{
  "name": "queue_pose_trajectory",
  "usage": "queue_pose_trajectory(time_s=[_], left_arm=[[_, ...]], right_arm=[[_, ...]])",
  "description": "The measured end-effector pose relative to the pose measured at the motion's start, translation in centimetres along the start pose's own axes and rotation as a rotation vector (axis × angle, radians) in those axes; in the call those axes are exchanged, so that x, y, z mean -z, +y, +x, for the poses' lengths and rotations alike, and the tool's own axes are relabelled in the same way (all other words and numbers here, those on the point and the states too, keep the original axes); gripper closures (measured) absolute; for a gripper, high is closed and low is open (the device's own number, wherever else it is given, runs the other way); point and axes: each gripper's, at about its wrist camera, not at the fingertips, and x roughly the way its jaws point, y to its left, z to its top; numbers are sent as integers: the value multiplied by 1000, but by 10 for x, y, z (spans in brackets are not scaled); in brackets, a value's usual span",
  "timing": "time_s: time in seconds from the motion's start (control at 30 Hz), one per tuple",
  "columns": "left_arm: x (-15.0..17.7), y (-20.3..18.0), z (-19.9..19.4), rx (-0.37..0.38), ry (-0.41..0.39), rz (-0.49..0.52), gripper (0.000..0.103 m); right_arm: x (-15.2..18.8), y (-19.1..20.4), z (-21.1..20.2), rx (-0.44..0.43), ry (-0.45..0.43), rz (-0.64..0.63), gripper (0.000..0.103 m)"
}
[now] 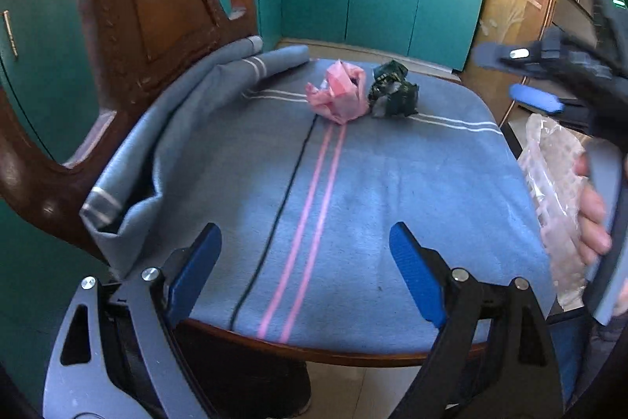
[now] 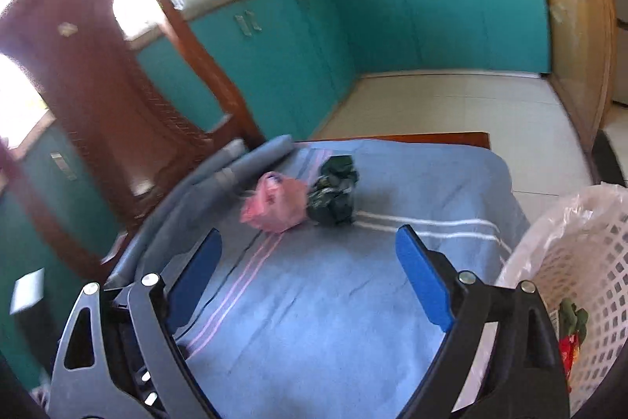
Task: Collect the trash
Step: 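Move both open tools back over the chair seat, then close the right tool on the dark green plastic bag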
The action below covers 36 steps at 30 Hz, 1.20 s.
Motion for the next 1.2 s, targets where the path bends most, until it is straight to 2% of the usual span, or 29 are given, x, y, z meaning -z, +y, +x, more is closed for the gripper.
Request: queue_pose_trajectory(time_s=[0.13, 0.23, 0.33, 0.5, 0.57, 0.6, 0.63, 0.7, 0.97, 1.0, 1.07, 1.2], left_arm=[[-1, 3, -4, -4, -7, -6, 15], [0, 6, -8, -21, -12, -3, 15], [1, 9, -12, -26, -13, -8, 15], [1, 8, -11, -45, -13, 18, 15], [0, 12, -12, -50, -15, 7, 15], [0, 14, -12, -46, -14, 1, 15], [0, 15, -12, -42, -14, -2, 15], [0, 18, -12, -42, -15, -4, 15], [-1, 23, -4, -19, -8, -39, 15], [-1, 23, -3, -18, -7, -38, 15], [-1, 22, -3, -19, -7, -37, 15], [-1, 19, -3, -22, -6, -35, 15]], right_arm=[[-5, -3, 21, 79, -5, 20, 15], [-11, -10, 35, 66, -17, 57, 15], [-19, -9, 60, 131, -18, 60, 15], [-33, 4, 117, 199, 52, 79, 15], [-34, 15, 137, 269, 81, 19, 27], [-32, 17, 147, 282, 111, -2, 53], [-29, 15, 153, 295, 135, -8, 60], [-25, 16, 151, 289, 123, -22, 61], [9, 18, 104, 113, 256, -72, 63], [18, 21, 92, 79, 272, -93, 66], [32, 28, 70, 37, 265, -139, 67], [54, 30, 38, 22, 220, -178, 67]])
